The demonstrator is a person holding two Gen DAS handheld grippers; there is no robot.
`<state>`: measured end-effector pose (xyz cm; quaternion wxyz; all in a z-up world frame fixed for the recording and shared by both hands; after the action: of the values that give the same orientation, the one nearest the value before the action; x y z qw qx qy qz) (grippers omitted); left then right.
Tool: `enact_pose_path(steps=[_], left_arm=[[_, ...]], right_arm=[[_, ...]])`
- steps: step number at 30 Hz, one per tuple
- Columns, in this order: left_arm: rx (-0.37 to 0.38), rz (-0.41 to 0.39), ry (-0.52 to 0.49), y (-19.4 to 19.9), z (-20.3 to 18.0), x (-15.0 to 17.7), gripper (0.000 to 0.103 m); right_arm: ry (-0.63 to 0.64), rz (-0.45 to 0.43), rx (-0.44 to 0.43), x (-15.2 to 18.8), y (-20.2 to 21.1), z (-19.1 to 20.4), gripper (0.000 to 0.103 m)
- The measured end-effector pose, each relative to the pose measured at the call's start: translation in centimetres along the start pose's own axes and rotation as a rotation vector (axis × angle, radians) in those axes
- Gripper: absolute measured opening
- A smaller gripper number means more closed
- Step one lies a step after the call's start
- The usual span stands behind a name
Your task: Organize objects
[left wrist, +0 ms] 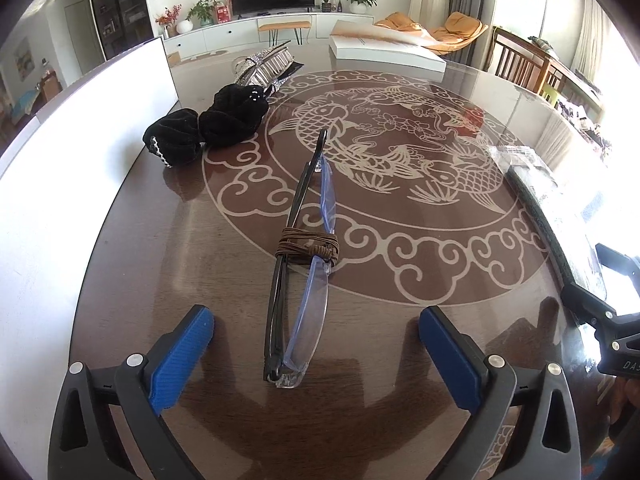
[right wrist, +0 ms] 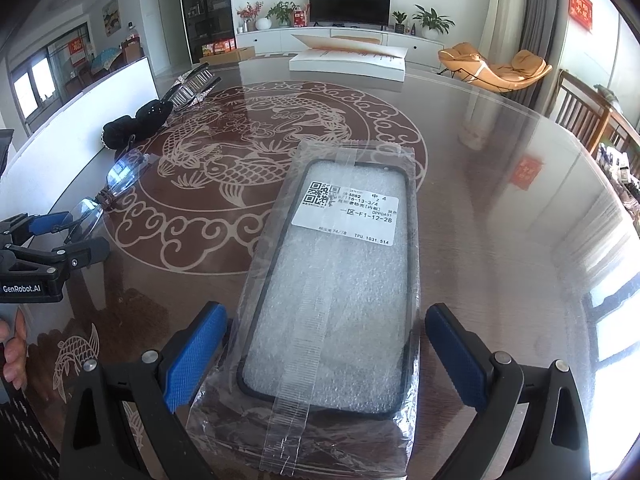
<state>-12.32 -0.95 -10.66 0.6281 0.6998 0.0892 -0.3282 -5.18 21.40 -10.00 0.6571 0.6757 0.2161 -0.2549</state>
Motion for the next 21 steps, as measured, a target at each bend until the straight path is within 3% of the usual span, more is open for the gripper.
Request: enact_pose_path(steps=[21], left_arm=[[0.000, -0.012, 0.004, 0.05, -0.09, 0.11, 0.103]], right_arm=[[-0.007, -0.008, -0.006, -0.16, 0.06, -0.26, 0.100]])
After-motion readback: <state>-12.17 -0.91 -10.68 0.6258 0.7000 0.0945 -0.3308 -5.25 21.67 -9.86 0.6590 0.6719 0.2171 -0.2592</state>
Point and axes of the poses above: each gripper's, at about its wrist camera, not at the fingertips, and y roughly against the way its jaws point, z to its left, x to its underside, the point moved 6 cm from there along -y, roughly the way its jaws point, and after that the axes turned 2 degrees about -z, right-handed, at the moved point
